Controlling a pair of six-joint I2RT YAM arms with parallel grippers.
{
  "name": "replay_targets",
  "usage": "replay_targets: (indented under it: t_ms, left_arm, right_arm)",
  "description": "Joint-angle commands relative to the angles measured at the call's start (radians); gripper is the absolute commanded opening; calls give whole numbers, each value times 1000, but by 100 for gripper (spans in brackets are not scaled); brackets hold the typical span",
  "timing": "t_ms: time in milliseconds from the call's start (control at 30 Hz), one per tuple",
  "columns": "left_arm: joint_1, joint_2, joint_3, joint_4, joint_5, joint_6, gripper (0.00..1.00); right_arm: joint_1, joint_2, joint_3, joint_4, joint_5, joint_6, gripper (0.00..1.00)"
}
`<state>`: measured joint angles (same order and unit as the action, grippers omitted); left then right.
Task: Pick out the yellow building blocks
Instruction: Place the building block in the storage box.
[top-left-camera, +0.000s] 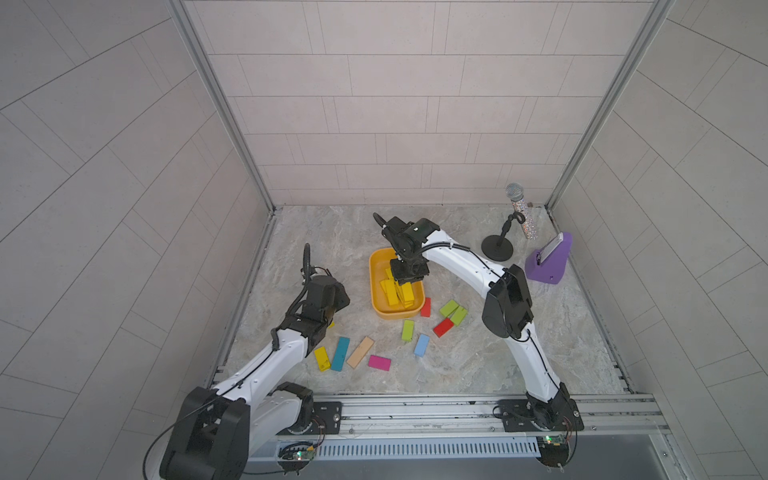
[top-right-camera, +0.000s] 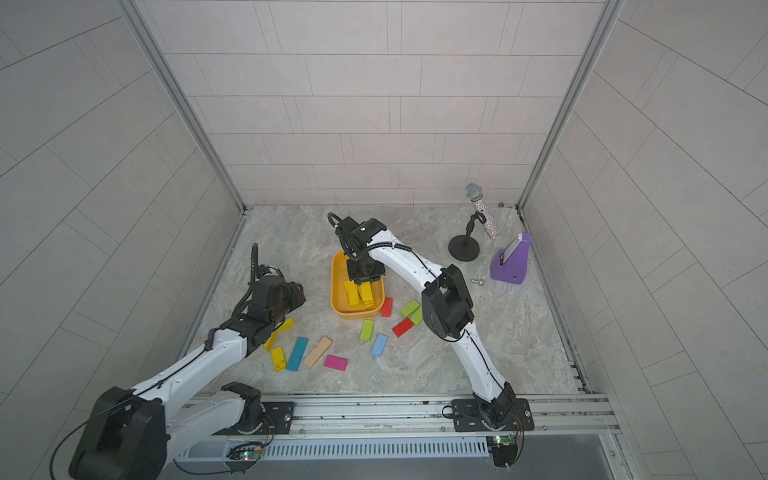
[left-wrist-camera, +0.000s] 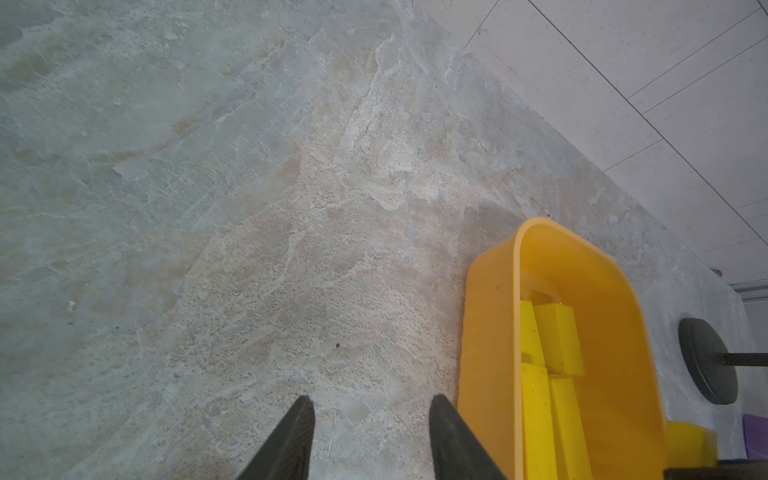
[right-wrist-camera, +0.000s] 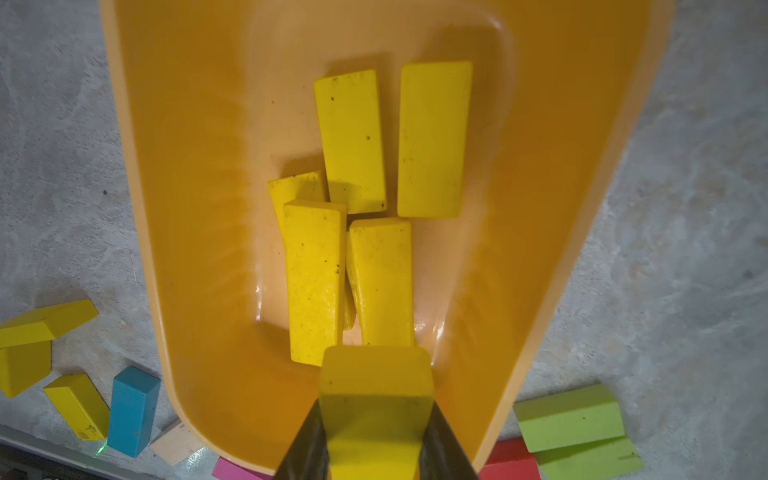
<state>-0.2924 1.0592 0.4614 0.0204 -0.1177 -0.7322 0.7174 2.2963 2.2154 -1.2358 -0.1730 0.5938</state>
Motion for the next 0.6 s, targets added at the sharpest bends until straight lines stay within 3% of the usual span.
replay_targets:
  t_ms: [0, 467, 567]
  left_arm:
    - [9, -21, 2, -19, -28, 2, 50]
    - [9, -24, -6, -19, -30, 1, 50]
    - [9, -28, -6, -20, -30, -2, 50]
  right_arm:
    - [10, 21, 40, -60, 3, -19, 27]
    - [11, 112, 72, -57, 19, -28, 27]
    - [11, 127, 90, -67, 28, -31, 33]
